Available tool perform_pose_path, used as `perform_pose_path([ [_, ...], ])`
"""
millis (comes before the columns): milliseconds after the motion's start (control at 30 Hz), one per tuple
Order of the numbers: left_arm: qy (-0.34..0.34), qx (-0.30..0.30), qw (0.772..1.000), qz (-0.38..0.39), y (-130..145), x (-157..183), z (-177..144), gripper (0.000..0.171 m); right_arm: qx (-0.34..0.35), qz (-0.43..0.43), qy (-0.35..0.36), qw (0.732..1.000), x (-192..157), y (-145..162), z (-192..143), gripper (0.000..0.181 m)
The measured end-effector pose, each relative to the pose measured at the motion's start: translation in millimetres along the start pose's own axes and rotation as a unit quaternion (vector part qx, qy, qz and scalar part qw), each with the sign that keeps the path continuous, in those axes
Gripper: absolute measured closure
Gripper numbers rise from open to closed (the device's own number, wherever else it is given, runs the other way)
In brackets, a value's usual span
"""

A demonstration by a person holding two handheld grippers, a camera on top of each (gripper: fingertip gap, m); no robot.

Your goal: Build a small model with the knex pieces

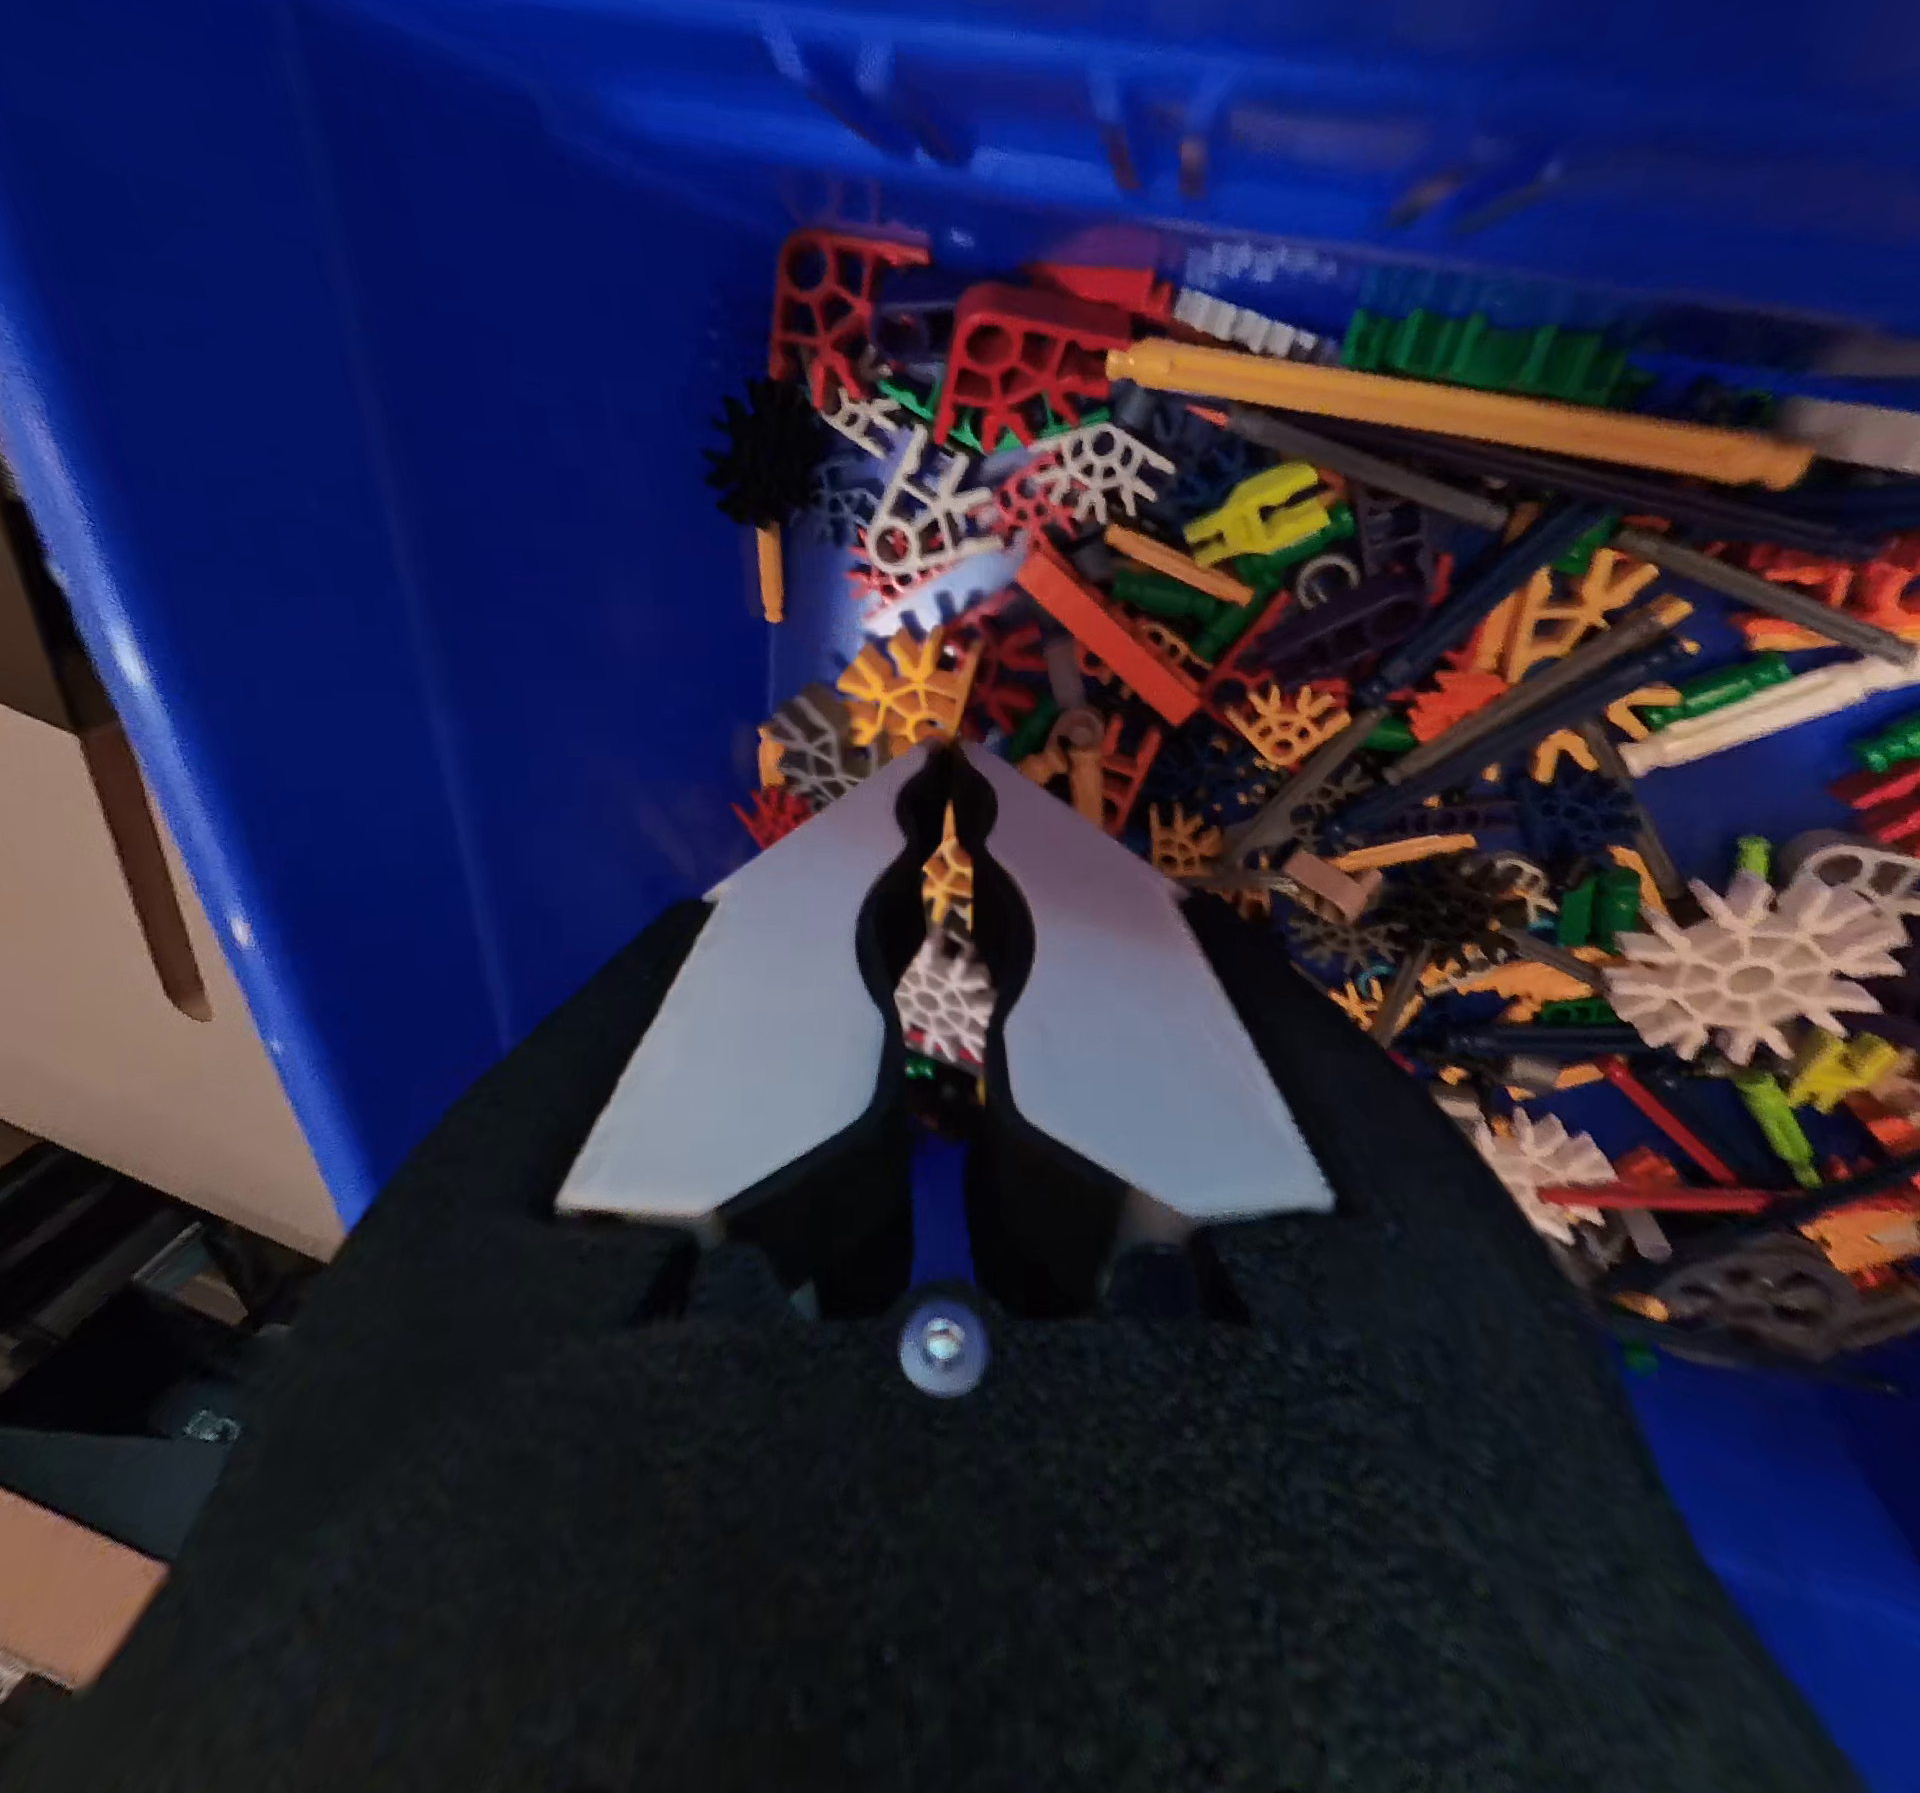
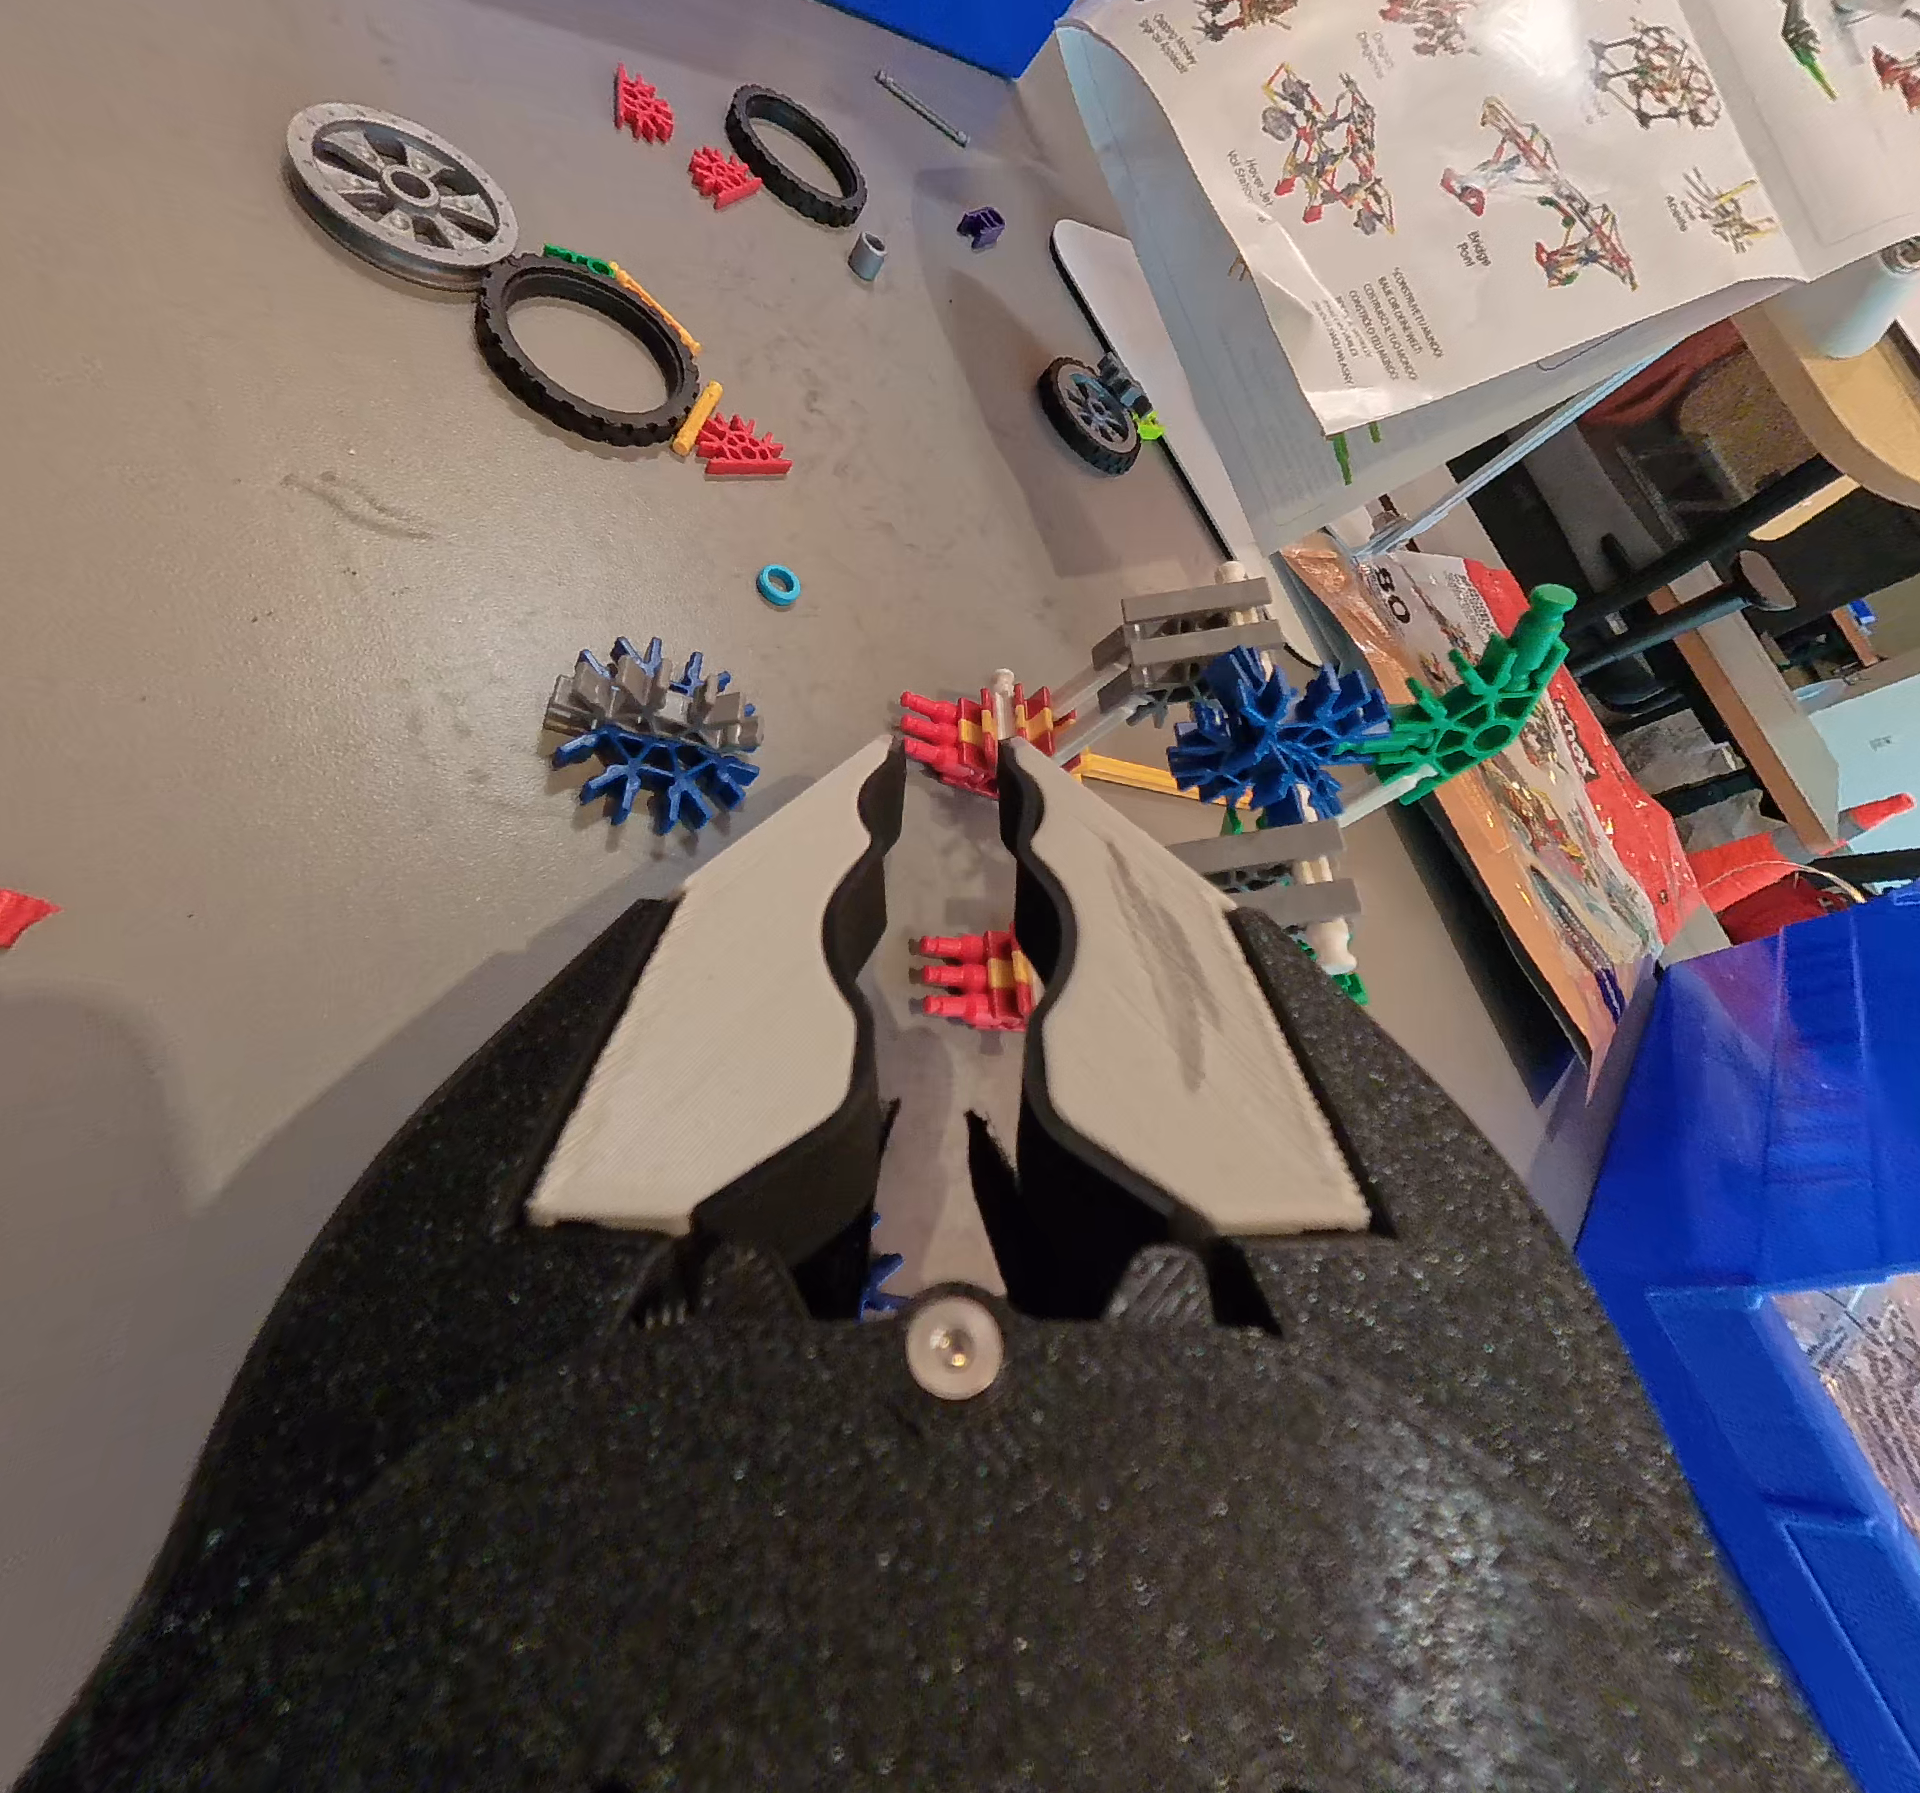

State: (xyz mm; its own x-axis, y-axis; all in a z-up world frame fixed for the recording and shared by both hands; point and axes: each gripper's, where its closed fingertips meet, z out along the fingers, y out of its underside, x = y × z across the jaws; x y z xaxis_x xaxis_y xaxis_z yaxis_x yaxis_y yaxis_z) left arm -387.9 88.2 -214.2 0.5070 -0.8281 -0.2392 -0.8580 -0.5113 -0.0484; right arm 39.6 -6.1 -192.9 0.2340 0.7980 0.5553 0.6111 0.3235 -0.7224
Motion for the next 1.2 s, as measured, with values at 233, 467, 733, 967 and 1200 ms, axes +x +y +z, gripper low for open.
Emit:
perform_pose_path([
  [233, 0.13, -0.084, 0.988, 0.003, 36, 52, -11, 0.171, -0.001, 0.0, 0.0, 1.0, 0, 0, 0, 0.164],
  [467, -0.009, 0.041, 0.999, 0.007, -13, -5, -17, 0.16, -0.002, -0.001, 0.001, 1.0, 1, 1, 1, 0.164],
  [733, 0.018, 0.041, 0.999, 0.002, -21, -8, 6, 0.164, 0.0, 0.0, 0.003, 1.0, 1, 1, 0, 0.164],
  [967, 0.08, 0.029, 0.996, -0.008, -13, 7, 1, 0.153, 0.003, 0.002, 0.004, 1.0, 4, 1, 0, 0.164],
  [1200, 0.12, 0.014, 0.993, 0.01, -5, 24, -5, 0.141, 0.005, 0.002, 0.006, 1.0, 5, 1, -1, 0.164],
])
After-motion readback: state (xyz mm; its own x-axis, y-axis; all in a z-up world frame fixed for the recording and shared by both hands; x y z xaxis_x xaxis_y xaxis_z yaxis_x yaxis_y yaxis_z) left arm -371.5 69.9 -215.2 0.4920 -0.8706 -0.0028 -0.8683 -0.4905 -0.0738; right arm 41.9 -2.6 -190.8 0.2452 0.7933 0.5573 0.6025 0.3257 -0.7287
